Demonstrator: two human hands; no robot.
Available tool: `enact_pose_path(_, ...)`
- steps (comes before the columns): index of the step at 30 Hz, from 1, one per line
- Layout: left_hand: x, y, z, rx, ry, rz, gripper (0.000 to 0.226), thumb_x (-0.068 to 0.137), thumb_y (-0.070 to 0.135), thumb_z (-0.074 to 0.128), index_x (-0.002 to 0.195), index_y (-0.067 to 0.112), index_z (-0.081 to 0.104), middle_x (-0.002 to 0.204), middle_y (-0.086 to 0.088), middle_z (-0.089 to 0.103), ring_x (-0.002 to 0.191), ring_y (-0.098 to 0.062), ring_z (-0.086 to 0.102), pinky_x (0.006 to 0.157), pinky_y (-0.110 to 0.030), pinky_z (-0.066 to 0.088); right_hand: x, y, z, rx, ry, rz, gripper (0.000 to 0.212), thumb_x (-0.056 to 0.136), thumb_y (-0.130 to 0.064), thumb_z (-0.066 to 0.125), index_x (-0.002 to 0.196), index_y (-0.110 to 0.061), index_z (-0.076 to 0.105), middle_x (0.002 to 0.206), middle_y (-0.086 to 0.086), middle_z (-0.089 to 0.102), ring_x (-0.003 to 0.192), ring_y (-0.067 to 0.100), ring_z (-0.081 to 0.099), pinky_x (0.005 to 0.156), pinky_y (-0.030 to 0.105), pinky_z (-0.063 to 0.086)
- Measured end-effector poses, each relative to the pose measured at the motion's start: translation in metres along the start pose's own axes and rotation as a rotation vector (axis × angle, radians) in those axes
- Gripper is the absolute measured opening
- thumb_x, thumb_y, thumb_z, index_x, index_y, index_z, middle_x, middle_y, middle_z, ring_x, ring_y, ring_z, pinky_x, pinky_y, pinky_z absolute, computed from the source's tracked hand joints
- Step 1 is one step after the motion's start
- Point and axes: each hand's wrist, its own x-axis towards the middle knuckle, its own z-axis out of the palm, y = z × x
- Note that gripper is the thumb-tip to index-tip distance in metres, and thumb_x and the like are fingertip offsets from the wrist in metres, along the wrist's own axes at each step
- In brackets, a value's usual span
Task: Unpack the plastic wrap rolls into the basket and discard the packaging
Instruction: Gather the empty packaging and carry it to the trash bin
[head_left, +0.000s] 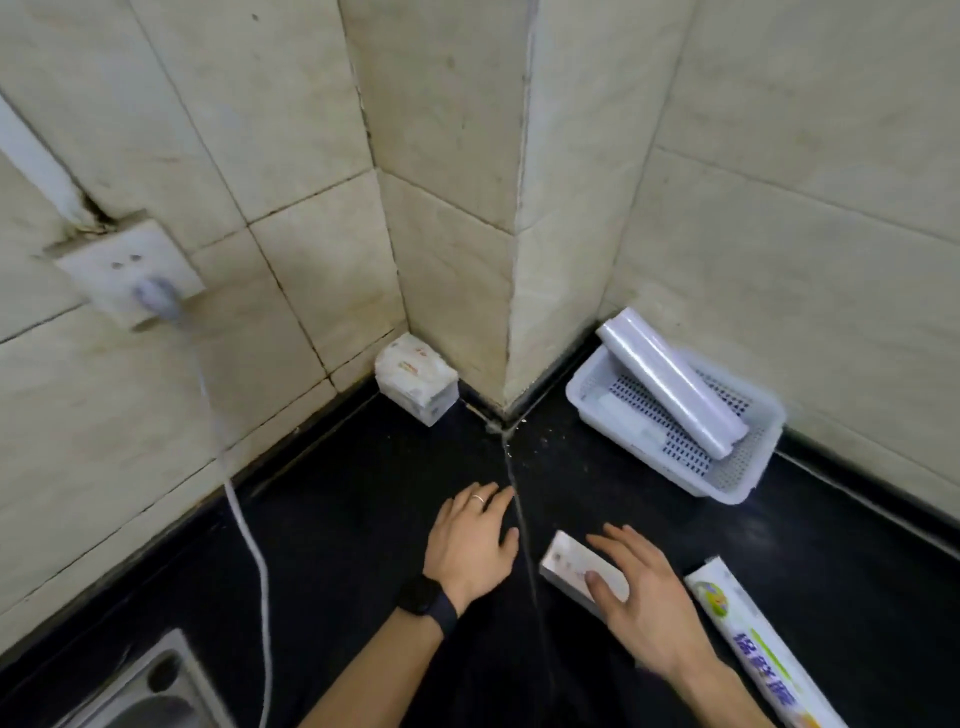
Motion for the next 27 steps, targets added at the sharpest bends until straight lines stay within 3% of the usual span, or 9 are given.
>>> enact_pose_path(5, 0.0, 0.061, 0.039, 0.12, -0.079, 0.094, 0.057, 0.096, 0.039, 0.044, 0.151, 0.031, 0.032, 0.156, 0.006, 0.033, 0.147, -0.017, 0.022, 0.119, -0.038, 0.021, -0.047, 0.077, -0.019, -0.006, 0.051, 0.163, 0.044, 0.09, -0.035, 0.067, 0.132, -0.028, 0.062, 0.146, -0.006, 0.052, 0.14, 0.018, 0.041, 0.114, 0.029, 0.031)
enact_pose_path(9, 0.001, 0.098, 0.077, 0.269, -0.214, 0.168, 0.071, 0.088, 0.022, 0.048, 0.154, 0.028, 0.022, 0.161, 0.0, 0.022, 0.15, -0.022, 0.013, 0.121, -0.043, 0.014, -0.08, 0.143, -0.025, -0.034, 0.042, 0.316, 0.057, 0.086, -0.038, 0.068, 0.139, -0.021, 0.055, 0.147, 0.002, 0.051, 0.138, 0.024, 0.043, 0.115, 0.03, 0.032)
enact_pose_path(15, 0.01, 0.134, 0.112, 0.473, -0.378, 0.214, 0.086, 0.085, 0.01, 0.055, 0.156, 0.026, 0.01, 0.165, -0.003, 0.008, 0.152, -0.024, 0.0, 0.121, -0.051, 0.005, -0.102, 0.2, -0.026, -0.085, -0.124, 0.525, 0.088, 0.086, -0.058, 0.058, 0.156, -0.023, 0.018, 0.162, -0.002, 0.023, 0.144, 0.027, 0.028, 0.114, 0.041, 0.036)
enact_pose_path(19, 0.014, 0.138, 0.122, 0.538, -0.392, 0.178, 0.076, 0.089, 0.01, 0.053, 0.154, 0.027, 0.018, 0.16, -0.003, 0.024, 0.151, -0.025, 0.009, 0.12, -0.053, 0.008, -0.109, 0.209, -0.021, -0.083, -0.189, 0.567, 0.091, 0.087, -0.054, 0.06, 0.156, -0.022, 0.012, 0.16, -0.002, 0.024, 0.14, 0.026, 0.034, 0.11, 0.042, 0.04)
enact_pose_path(22, 0.015, 0.137, 0.123, 0.539, -0.358, 0.208, 0.068, 0.088, 0.016, 0.053, 0.149, 0.031, 0.029, 0.149, 0.002, 0.04, 0.146, -0.023, 0.024, 0.118, -0.05, 0.016, -0.114, 0.213, -0.016, -0.116, -0.163, 0.579, 0.079, 0.091, -0.046, 0.057, 0.155, -0.021, 0.018, 0.153, -0.003, 0.034, 0.132, 0.023, 0.039, 0.102, 0.038, 0.045)
enact_pose_path(27, 0.02, 0.133, 0.116, 0.542, -0.362, 0.253, 0.061, 0.089, 0.026, 0.051, 0.147, 0.036, 0.034, 0.141, 0.004, 0.049, 0.134, -0.022, 0.04, 0.116, -0.049, 0.019, -0.121, 0.222, -0.013, -0.067, -0.115, 0.568, 0.07, 0.091, -0.034, 0.057, 0.153, -0.022, 0.027, 0.152, -0.009, 0.038, 0.131, 0.021, 0.038, 0.097, 0.039, 0.049)
